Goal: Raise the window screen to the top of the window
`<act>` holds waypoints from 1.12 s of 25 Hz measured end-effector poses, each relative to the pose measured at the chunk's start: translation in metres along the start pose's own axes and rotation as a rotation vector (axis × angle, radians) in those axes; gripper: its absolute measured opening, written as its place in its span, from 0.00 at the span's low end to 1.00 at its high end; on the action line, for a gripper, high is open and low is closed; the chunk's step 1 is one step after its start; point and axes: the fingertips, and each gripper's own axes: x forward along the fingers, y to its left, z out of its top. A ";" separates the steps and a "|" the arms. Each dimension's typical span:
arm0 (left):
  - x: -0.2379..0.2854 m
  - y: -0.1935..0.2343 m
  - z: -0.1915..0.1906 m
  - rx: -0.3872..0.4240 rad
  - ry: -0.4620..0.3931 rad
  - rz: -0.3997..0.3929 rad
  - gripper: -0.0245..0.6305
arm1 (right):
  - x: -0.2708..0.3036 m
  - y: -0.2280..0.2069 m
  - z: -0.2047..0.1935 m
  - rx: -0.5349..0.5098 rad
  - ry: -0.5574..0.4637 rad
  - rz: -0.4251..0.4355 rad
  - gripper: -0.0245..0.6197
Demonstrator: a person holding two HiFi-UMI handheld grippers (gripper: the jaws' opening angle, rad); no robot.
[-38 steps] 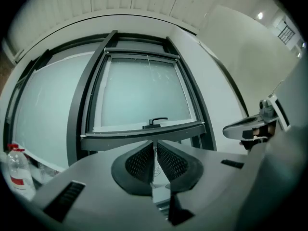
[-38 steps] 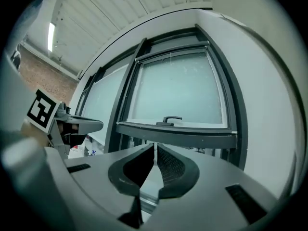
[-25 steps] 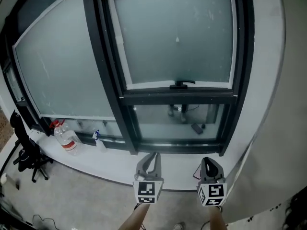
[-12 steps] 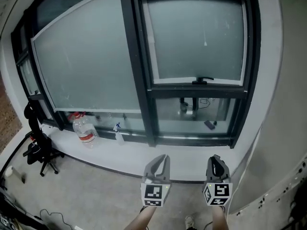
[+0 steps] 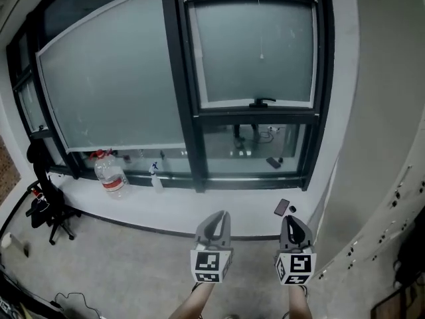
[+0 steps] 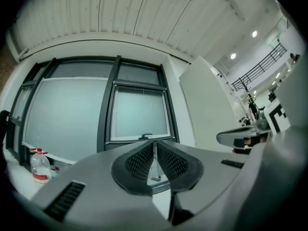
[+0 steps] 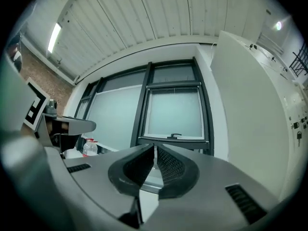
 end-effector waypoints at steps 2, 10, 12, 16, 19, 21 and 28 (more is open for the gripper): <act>-0.005 -0.019 -0.001 -0.018 0.015 0.018 0.08 | -0.016 -0.009 0.000 -0.001 0.013 0.011 0.07; -0.039 -0.100 -0.012 -0.074 0.049 0.090 0.08 | -0.094 -0.046 -0.003 0.019 0.049 0.065 0.05; -0.049 -0.119 -0.013 -0.071 0.056 0.093 0.08 | -0.109 -0.056 -0.002 0.030 0.044 0.072 0.05; -0.072 -0.141 -0.019 -0.073 0.070 0.120 0.08 | -0.137 -0.060 -0.003 0.013 0.042 0.095 0.05; -0.080 -0.152 -0.019 -0.075 0.070 0.138 0.08 | -0.147 -0.064 -0.003 0.009 0.044 0.106 0.05; -0.084 -0.159 -0.015 -0.062 0.072 0.138 0.08 | -0.152 -0.067 -0.002 0.011 0.043 0.107 0.05; -0.101 -0.173 -0.019 -0.059 0.102 0.119 0.08 | -0.173 -0.063 -0.002 0.011 0.040 0.107 0.05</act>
